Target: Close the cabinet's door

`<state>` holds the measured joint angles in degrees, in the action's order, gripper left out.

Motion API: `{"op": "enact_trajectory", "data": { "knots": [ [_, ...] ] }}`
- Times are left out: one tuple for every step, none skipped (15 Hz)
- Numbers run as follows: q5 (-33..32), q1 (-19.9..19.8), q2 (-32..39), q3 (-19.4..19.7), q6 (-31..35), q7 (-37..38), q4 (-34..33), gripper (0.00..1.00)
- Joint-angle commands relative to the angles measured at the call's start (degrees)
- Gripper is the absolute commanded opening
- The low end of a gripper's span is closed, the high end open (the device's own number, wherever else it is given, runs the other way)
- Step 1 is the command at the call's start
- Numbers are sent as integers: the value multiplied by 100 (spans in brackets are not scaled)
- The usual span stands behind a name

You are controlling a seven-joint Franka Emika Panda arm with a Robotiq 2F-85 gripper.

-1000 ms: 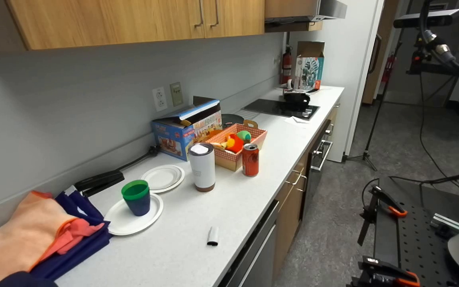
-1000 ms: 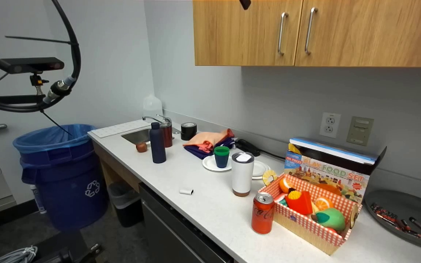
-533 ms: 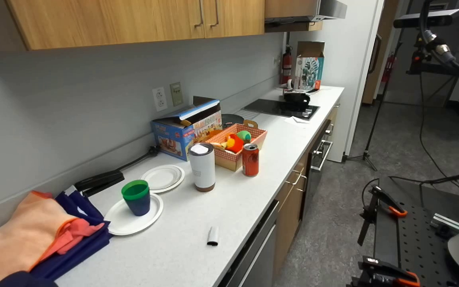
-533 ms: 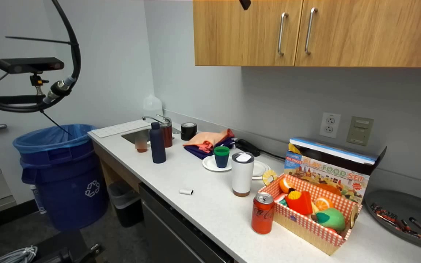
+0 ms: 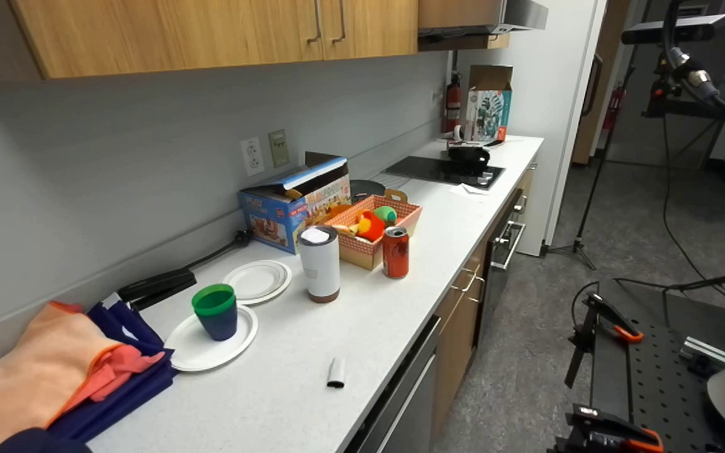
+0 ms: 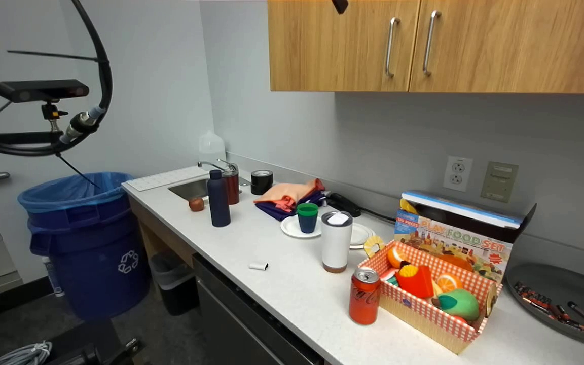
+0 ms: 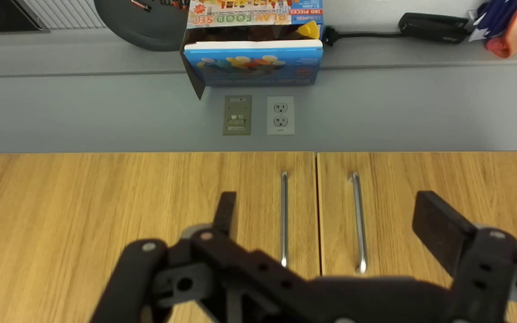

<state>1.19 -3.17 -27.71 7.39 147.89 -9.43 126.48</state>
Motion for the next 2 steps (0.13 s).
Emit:
{"op": "enact_trajectory", "data": {
  "knots": [
    [-18, 19, 4, 15, -20, 16, -19, 100],
    [-18, 19, 4, 15, -20, 16, -19, 100]
  ]
}}
